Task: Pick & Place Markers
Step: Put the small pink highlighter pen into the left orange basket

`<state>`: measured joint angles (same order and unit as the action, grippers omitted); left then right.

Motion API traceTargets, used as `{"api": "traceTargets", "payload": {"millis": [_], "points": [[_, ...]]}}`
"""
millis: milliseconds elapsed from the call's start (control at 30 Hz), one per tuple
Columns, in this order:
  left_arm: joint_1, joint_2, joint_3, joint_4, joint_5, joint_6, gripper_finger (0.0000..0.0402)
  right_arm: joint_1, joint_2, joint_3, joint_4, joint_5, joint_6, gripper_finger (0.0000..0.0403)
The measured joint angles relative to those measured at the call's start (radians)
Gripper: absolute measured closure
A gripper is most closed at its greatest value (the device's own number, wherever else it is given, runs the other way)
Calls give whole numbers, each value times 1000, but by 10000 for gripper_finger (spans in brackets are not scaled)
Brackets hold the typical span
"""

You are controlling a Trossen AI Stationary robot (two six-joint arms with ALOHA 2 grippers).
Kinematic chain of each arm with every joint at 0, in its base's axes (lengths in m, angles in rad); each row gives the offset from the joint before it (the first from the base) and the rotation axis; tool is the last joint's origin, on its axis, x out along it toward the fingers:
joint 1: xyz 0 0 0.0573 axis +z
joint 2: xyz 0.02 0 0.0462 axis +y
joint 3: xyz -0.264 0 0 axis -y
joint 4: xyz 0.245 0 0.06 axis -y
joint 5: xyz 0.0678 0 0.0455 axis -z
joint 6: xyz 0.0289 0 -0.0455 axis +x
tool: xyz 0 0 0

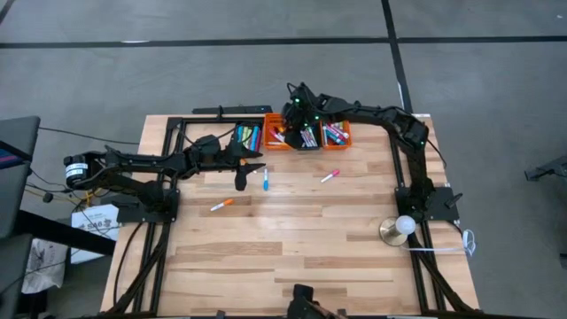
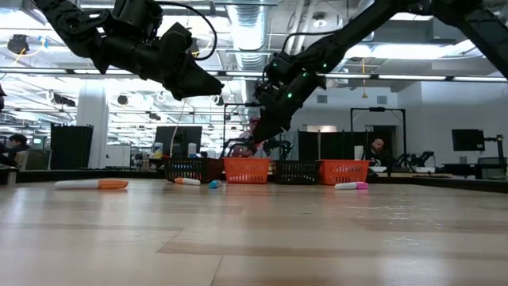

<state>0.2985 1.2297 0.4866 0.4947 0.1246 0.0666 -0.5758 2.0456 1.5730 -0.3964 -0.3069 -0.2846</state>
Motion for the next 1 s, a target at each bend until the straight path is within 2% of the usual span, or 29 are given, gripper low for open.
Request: {"api": "traceTargets", "payload": {"millis": [133, 300, 500, 733, 1000], "points": [[0, 0, 0, 0, 0, 0, 242, 5, -93, 0, -170, 5, -83, 235], [0, 0, 0, 0, 0, 0, 242, 4, -219, 0, -487, -1, -224, 244], [0, 0, 0, 0, 0, -2, 242, -3, -307, 0, -744, -5, -238, 252], [0, 0, 0, 0, 0, -4, 242, -5, -318, -27, -821, -5, -286, 261], [0, 0, 0, 0, 0, -4, 242, 2, -316, -229, -712, -1, -350, 272]]}}
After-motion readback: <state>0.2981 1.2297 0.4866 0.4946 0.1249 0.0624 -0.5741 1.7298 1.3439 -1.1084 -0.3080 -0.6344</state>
